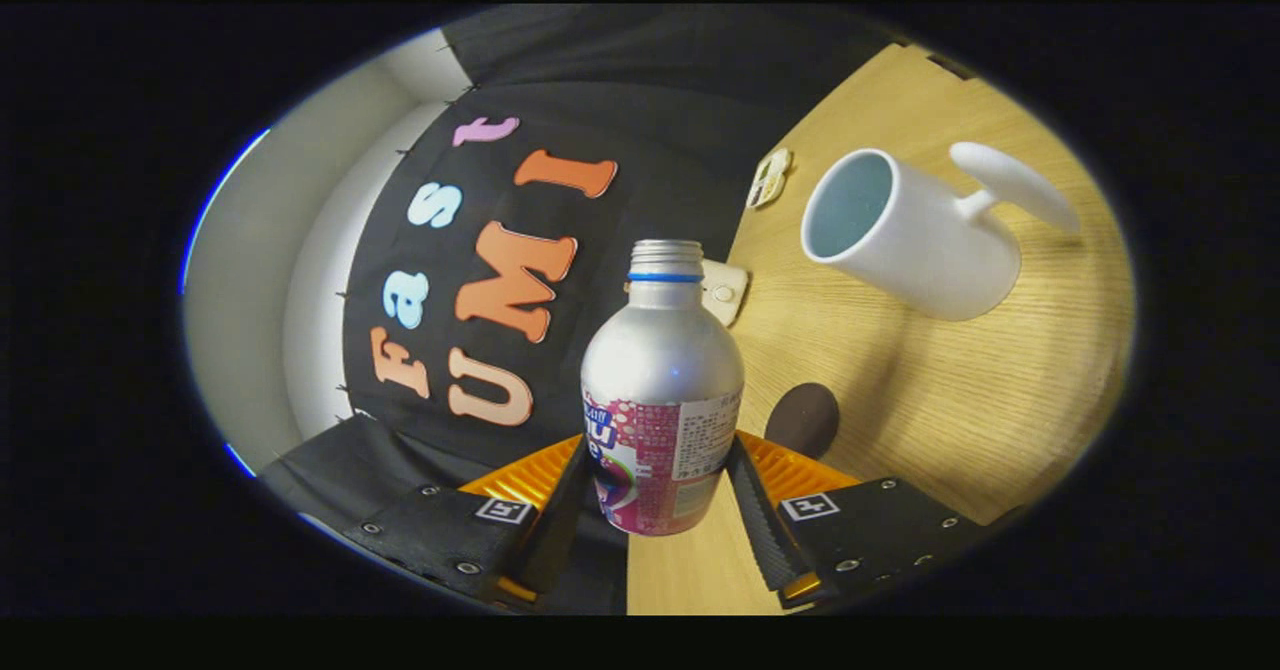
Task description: Take the bottle from table, then pour the juice into the cup, finally place the bottle on the coaster
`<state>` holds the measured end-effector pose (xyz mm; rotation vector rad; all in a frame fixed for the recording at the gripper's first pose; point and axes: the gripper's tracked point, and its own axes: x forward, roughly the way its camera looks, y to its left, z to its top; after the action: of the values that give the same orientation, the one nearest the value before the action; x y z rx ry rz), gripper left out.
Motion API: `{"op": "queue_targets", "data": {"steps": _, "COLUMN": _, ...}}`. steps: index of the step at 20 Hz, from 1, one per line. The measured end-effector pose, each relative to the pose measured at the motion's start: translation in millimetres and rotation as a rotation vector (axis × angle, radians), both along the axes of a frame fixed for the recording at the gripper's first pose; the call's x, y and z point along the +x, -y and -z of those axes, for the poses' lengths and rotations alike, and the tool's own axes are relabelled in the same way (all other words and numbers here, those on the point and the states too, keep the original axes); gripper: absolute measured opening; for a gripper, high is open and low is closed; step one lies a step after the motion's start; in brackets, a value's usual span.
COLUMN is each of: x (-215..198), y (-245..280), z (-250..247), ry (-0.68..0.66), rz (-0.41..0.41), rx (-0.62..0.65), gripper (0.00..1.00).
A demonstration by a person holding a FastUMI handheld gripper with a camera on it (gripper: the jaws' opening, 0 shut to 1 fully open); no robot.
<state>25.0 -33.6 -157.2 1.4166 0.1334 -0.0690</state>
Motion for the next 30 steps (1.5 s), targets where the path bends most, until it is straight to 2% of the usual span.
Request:
{"op": "queue_targets", "data": {"steps": 8, "x": 1, "y": 12, "z": -6, "ry": 0.05, "rz": 0.085, "rx": 0.267, "gripper": 0.75}}
{"op": "queue_targets", "data": {"steps": 30, "x": 10, "y": 27, "z": -44, "ry": 0.116, "rz": 0.166, "rx": 0.591, "gripper": 0.75}}
